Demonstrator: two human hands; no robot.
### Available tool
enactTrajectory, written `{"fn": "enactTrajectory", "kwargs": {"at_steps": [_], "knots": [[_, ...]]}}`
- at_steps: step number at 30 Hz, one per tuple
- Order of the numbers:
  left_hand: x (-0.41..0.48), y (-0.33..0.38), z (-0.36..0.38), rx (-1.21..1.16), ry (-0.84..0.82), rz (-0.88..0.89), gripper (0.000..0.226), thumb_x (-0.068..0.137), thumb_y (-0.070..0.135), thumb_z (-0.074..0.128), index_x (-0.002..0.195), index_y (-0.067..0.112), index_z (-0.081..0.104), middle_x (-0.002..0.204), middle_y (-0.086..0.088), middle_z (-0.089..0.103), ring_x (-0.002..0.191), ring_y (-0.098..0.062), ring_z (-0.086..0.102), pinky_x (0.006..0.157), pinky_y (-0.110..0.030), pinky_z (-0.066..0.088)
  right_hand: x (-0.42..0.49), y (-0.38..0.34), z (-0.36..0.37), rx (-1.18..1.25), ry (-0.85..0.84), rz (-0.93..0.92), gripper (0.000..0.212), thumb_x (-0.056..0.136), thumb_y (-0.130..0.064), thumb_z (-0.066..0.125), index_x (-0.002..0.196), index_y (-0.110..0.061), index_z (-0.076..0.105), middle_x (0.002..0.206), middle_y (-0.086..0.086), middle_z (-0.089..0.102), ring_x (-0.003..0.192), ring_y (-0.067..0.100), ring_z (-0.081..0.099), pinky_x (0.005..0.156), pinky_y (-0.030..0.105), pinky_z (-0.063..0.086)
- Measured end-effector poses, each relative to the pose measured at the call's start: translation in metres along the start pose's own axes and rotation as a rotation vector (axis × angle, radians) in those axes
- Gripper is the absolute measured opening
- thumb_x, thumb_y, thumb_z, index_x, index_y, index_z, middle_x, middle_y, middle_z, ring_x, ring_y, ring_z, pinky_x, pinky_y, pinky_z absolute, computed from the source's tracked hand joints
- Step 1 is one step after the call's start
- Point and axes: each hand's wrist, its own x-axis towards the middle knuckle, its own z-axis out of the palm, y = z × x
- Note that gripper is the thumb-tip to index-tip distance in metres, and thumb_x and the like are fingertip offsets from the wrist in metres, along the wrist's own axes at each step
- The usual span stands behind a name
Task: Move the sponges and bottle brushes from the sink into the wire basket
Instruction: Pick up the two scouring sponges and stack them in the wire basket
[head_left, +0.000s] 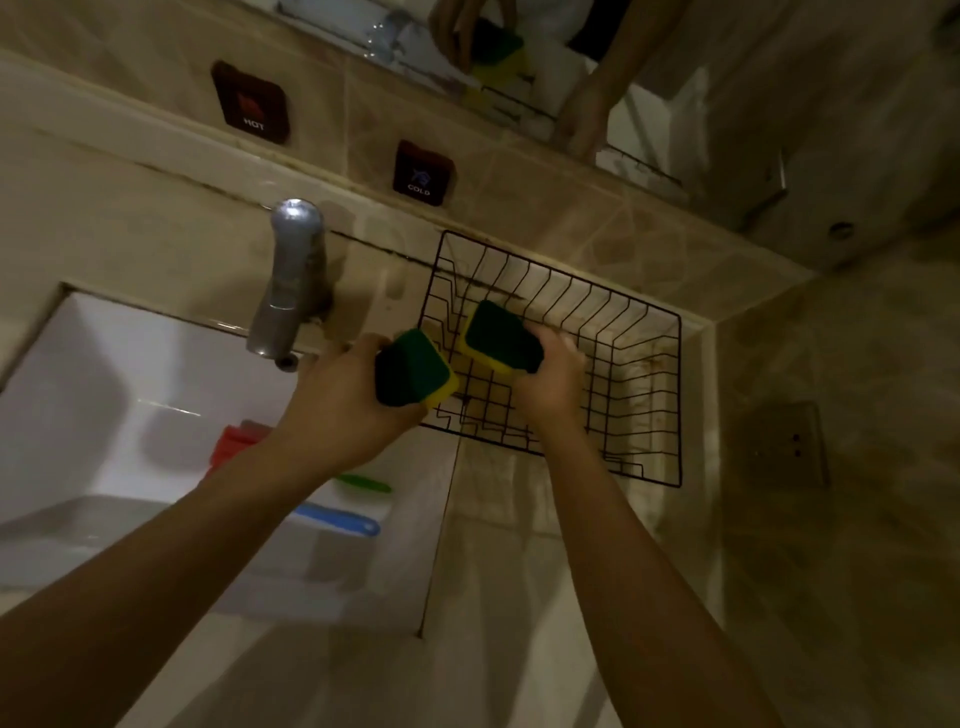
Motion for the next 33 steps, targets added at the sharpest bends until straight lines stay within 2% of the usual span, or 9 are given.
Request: {"fn": "enactTrajectory", "kwargs": {"at_steps": [5, 7, 10, 15, 19, 21, 24, 29, 33], "knots": [[-0.003, -0.014, -0.003, 0.041, 0.006, 0.009, 0.060, 0.069, 0.045, 0.073, 0.119, 0.018, 0.056, 0.099, 0.003, 0.064, 0.099, -0.022, 0.061, 0.092, -0.050, 0.047, 0.031, 0.000, 0.023, -0.005, -0.060, -0.084, 0.049, 0.076, 0.011, 0.061, 0.122, -0.007, 0.063, 0.116, 0.016, 0.065, 0.109, 0.029, 0.059, 0.087, 0.027, 0.046], [-0.007, -0.021, -0.004, 0.060, 0.011, 0.003, 0.057, 0.067, 0.043, 0.074, 0.116, 0.019, 0.057, 0.094, 0.004, 0.064, 0.096, -0.021, 0.061, 0.092, -0.047, 0.047, 0.044, 0.002, 0.029, -0.002, -0.065, -0.129, 0.045, 0.077, 0.011, 0.062, 0.119, -0.003, 0.064, 0.118, 0.018, 0.064, 0.111, 0.033, 0.058, 0.093, 0.031, 0.047], [-0.013, -0.026, -0.005, 0.073, 0.007, -0.019, 0.053, 0.067, 0.045, 0.074, 0.113, 0.022, 0.058, 0.087, 0.007, 0.061, 0.088, -0.016, 0.059, 0.088, -0.043, 0.048, 0.063, 0.002, 0.038, -0.079, -0.175, -0.016, 0.052, 0.080, 0.005, 0.063, 0.130, -0.011, 0.058, 0.135, 0.012, 0.057, 0.124, 0.030, 0.050, 0.109, 0.036, 0.041], [-0.017, -0.022, -0.004, 0.049, 0.016, -0.050, 0.051, 0.067, 0.046, 0.074, 0.110, 0.021, 0.059, 0.089, 0.003, 0.066, 0.087, -0.017, 0.059, 0.087, -0.044, 0.048, 0.070, 0.002, 0.037, -0.176, -0.265, 0.013, 0.060, 0.083, 0.003, 0.061, 0.139, -0.016, 0.051, 0.146, 0.009, 0.049, 0.134, 0.029, 0.044, 0.114, 0.035, 0.035], [-0.013, -0.013, -0.002, 0.038, -0.008, -0.010, 0.056, 0.065, 0.037, 0.076, 0.115, 0.018, 0.059, 0.097, 0.000, 0.067, 0.095, -0.020, 0.060, 0.090, -0.046, 0.048, 0.065, -0.004, 0.017, -0.382, -0.493, -0.004, 0.081, 0.082, -0.009, 0.067, 0.150, -0.030, 0.029, 0.162, 0.004, 0.019, 0.146, 0.031, 0.020, 0.119, 0.042, 0.026], [-0.009, -0.010, -0.001, 0.074, -0.001, 0.015, 0.056, 0.063, 0.035, 0.075, 0.113, 0.018, 0.058, 0.096, -0.001, 0.065, 0.095, -0.020, 0.058, 0.092, -0.045, 0.045, 0.052, -0.008, 0.007, -0.424, -0.440, -0.110, 0.082, 0.080, -0.013, 0.067, 0.149, -0.032, 0.028, 0.162, 0.005, 0.019, 0.146, 0.035, 0.015, 0.119, 0.046, 0.022], [-0.005, -0.007, 0.001, 0.123, -0.018, 0.019, 0.057, 0.063, 0.036, 0.075, 0.115, 0.019, 0.056, 0.098, -0.002, 0.062, 0.097, -0.020, 0.055, 0.092, -0.042, 0.042, 0.033, -0.011, -0.002, -0.323, -0.323, -0.259, 0.074, 0.079, -0.018, 0.065, 0.146, -0.032, 0.035, 0.156, 0.004, 0.030, 0.139, 0.036, 0.022, 0.113, 0.048, 0.025], [-0.008, 0.005, 0.012, 0.108, -0.039, 0.025, 0.056, 0.067, 0.036, 0.075, 0.116, 0.016, 0.057, 0.099, -0.002, 0.063, 0.100, -0.022, 0.056, 0.094, -0.043, 0.042, 0.030, -0.019, 0.012, -0.423, -0.454, -0.317, 0.058, 0.089, -0.015, 0.056, 0.142, -0.034, 0.043, 0.160, 0.008, 0.023, 0.141, 0.041, 0.017, 0.114, 0.051, 0.025], [-0.014, 0.008, 0.017, 0.145, -0.019, 0.036, 0.057, 0.066, 0.039, 0.075, 0.116, 0.017, 0.058, 0.101, -0.003, 0.066, 0.098, -0.023, 0.058, 0.093, -0.044, 0.044, 0.035, -0.016, 0.030, -0.629, -0.496, -0.273, 0.076, 0.089, -0.006, 0.055, 0.151, -0.033, 0.021, 0.163, 0.010, 0.003, 0.143, 0.044, 0.007, 0.115, 0.057, 0.024]]}}
